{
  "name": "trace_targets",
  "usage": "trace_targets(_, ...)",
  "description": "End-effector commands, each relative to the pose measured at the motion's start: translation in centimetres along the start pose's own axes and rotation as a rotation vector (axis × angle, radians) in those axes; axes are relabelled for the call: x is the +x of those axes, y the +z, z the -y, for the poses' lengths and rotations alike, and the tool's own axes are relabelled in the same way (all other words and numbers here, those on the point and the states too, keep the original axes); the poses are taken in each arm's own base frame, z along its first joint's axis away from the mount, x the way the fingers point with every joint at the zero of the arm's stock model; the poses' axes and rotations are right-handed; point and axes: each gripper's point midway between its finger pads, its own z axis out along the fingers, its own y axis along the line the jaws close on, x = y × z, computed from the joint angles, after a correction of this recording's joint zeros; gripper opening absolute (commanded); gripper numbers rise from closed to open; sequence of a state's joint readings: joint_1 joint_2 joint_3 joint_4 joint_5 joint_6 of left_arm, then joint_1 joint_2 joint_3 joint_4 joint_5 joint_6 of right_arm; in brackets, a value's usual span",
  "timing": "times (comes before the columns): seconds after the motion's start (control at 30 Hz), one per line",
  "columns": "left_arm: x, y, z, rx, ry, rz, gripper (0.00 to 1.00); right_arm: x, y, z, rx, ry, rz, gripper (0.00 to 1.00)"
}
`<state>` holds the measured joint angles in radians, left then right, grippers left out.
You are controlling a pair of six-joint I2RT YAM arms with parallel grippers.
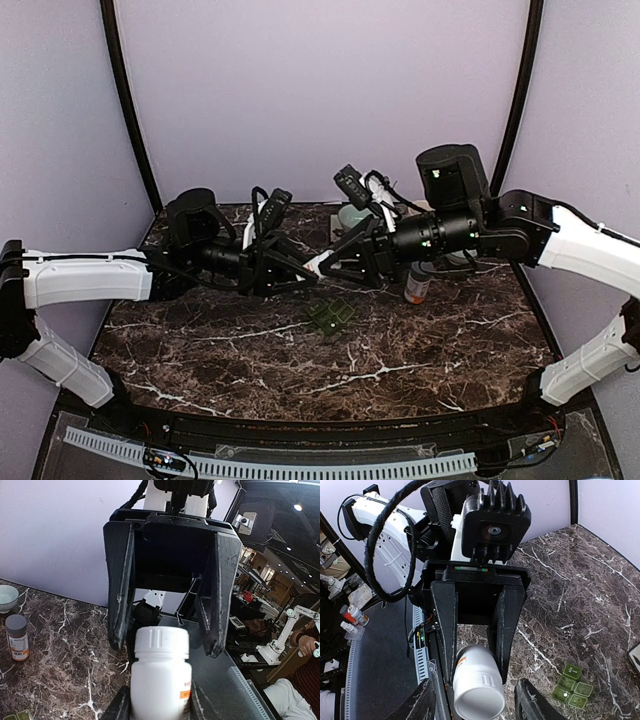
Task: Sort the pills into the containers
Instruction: Screw the lid of the pill bottle onto the pill bottle.
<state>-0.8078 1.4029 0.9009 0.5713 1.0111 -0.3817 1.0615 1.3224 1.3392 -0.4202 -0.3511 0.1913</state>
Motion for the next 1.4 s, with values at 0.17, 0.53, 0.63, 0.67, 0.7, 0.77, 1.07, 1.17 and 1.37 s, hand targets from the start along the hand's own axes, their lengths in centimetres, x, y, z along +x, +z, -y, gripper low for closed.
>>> trace_targets(0.17,-1.8,-0.1,1.1,0.046,0.050,0.024,0.00,-1.4,-0.1,-0.8,-0.023,-0.024,0.021,0.32)
trace_targets(0.53,-2.1,-0.2,1.2,0.049,0.063,0.030,0.00,-0.8,0.7,-0.6,-0.026,0.018,-0.019,0.09)
trace_targets(0.63,-2.4,-0.3,1.4,0.043,0.081,0.039,0.00,-0.8,0.9,-0.4,-0.016,0.047,-0.024,0.07)
trace_targets(0.67,-2.6,-0.4,1.4,0.034,0.092,0.044,0.00,-0.8,1.1,-0.3,-0.010,0.064,-0.029,0.05)
trace_targets(0.7,-2.7,-0.5,1.3,0.020,0.106,0.050,0.00,-0.7,1.2,0.0,0.001,0.085,-0.038,0.03)
trace_targets(0.77,-3.0,-0.6,1.1,-0.011,0.135,0.061,0.00,-0.5,1.8,0.4,0.018,0.130,-0.061,0.01)
trace_targets(1.07,-4.9,-2.8,-0.8,-0.290,0.345,0.168,0.00,0.0,4.0,2.4,0.078,0.443,-0.107,0.00)
trace_targets(1.17,-5.5,-3.4,-1.2,-0.394,0.426,0.196,0.00,-0.3,4.3,3.1,0.098,0.563,-0.101,0.00)
trace_targets(1.37,-6.4,-3.2,-1.6,-0.607,0.606,0.218,0.00,0.5,5.4,4.9,0.147,0.732,-0.128,0.00)
